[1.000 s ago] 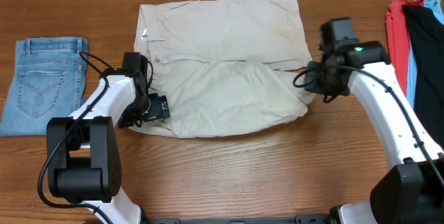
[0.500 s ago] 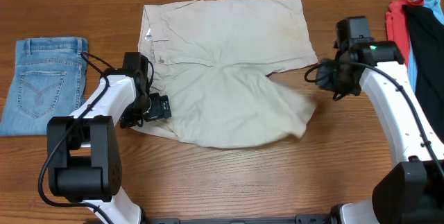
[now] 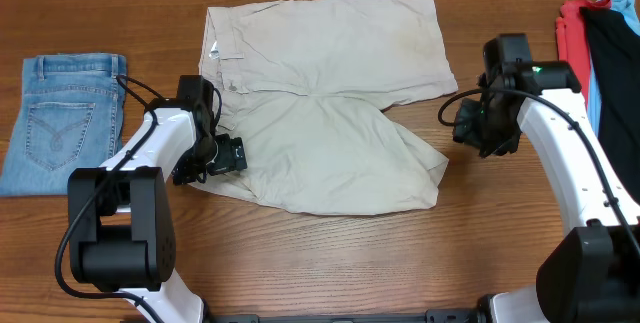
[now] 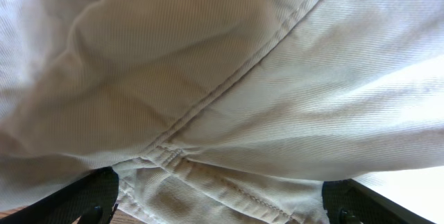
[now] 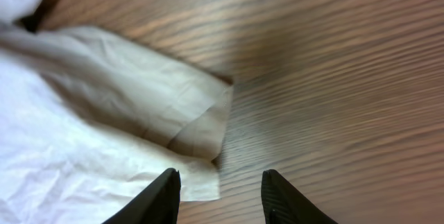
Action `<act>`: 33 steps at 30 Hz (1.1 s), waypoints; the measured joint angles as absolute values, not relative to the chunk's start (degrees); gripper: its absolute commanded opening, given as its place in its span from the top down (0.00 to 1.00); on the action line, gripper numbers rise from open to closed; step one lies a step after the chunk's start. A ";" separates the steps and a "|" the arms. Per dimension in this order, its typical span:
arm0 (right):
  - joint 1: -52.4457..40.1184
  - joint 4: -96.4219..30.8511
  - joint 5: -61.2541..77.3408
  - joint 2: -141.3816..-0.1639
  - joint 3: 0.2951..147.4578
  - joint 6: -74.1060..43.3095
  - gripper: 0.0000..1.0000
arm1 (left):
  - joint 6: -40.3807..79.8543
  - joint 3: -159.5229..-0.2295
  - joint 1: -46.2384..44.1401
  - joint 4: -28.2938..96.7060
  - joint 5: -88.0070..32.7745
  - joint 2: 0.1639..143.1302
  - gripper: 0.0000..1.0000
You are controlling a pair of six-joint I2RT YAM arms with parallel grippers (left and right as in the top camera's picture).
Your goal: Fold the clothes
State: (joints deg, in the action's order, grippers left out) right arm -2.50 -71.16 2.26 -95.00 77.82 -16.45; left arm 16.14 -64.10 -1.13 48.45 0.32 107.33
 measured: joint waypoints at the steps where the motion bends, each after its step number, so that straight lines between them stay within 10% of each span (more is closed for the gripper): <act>1: -2.52 -69.87 3.62 -95.00 76.20 -16.47 0.58 | 16.14 -64.10 -1.13 48.45 0.32 107.33 0.03; 23: -2.50 -38.41 16.40 -98.35 52.12 -17.78 0.59 | 16.14 -64.10 -1.13 48.45 0.30 107.33 0.03; 28: -2.28 -36.03 17.54 -99.68 52.34 -18.37 0.96 | 16.14 -64.10 -1.13 48.47 0.30 107.33 0.03; 33: -2.17 -36.77 18.15 -100.38 52.90 -18.26 0.96 | 16.14 -64.10 -1.13 48.47 0.27 107.33 0.03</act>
State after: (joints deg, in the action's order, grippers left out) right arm -2.17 -36.77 18.15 -100.38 52.90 -18.26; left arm 16.14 -64.10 -1.13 48.47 0.27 107.33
